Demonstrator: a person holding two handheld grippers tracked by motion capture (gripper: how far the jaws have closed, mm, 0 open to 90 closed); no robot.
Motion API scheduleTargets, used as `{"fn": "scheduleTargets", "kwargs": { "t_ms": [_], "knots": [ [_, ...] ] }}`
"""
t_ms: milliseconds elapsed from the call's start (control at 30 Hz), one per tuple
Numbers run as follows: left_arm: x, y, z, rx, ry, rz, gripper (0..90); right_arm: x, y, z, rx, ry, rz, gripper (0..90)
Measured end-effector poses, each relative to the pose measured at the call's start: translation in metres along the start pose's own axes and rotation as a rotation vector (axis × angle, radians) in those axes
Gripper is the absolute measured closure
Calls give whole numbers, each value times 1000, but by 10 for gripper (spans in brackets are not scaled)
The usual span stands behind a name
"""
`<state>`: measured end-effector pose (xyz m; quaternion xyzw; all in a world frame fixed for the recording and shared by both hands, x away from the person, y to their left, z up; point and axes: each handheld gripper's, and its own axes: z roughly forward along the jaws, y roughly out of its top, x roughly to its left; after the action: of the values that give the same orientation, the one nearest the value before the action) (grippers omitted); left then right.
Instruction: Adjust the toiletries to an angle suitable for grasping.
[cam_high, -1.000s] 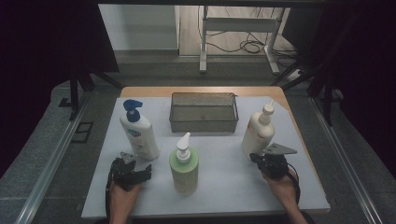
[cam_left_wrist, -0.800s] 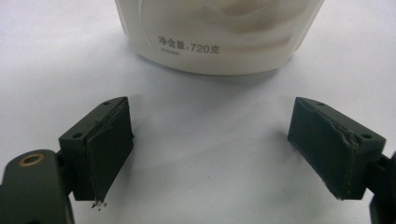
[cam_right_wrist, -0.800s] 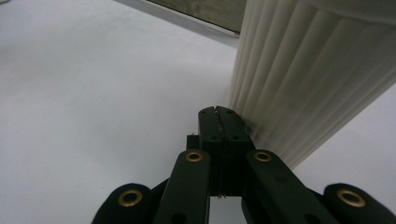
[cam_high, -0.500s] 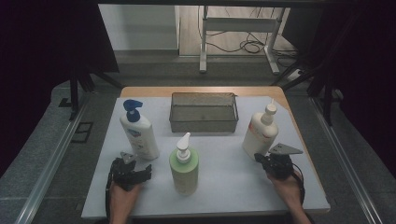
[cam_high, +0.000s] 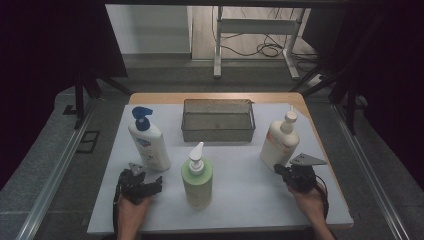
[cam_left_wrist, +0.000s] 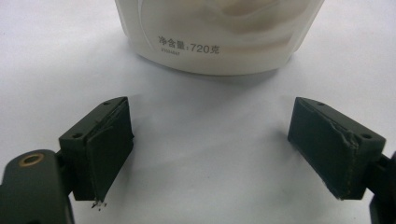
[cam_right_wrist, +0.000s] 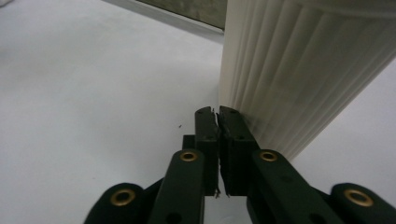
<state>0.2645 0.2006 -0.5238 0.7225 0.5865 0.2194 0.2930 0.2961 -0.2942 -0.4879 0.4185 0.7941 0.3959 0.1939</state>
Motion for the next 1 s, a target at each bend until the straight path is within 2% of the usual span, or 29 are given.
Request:
{"fn": "scheduleTargets", "kwargs": {
  "t_ms": [167,300,433,500,567,700,800,1000],
  "knots": [
    [0,0,0,0,0,1,138,0,-3,-4,6,17,3,783],
    [0,0,0,0,0,1,139,-3,-6,-10,8,21,20,664],
    [0,0,0,0,0,1,138,-3,-6,-17,0,17,21,583],
    [0,0,0,0,0,1,138,-3,-6,-19,-4,13,20,571],
    [0,0,0,-1,1,1,139,-3,-5,-25,-6,15,24,503],
    [0,0,0,0,1,2,139,-4,-5,-31,-5,21,27,440],
    [0,0,0,0,1,2,138,-7,-1,-36,-10,3,34,368],
    [0,0,0,0,1,2,138,-12,4,-40,-7,5,35,328]
  ]
}}
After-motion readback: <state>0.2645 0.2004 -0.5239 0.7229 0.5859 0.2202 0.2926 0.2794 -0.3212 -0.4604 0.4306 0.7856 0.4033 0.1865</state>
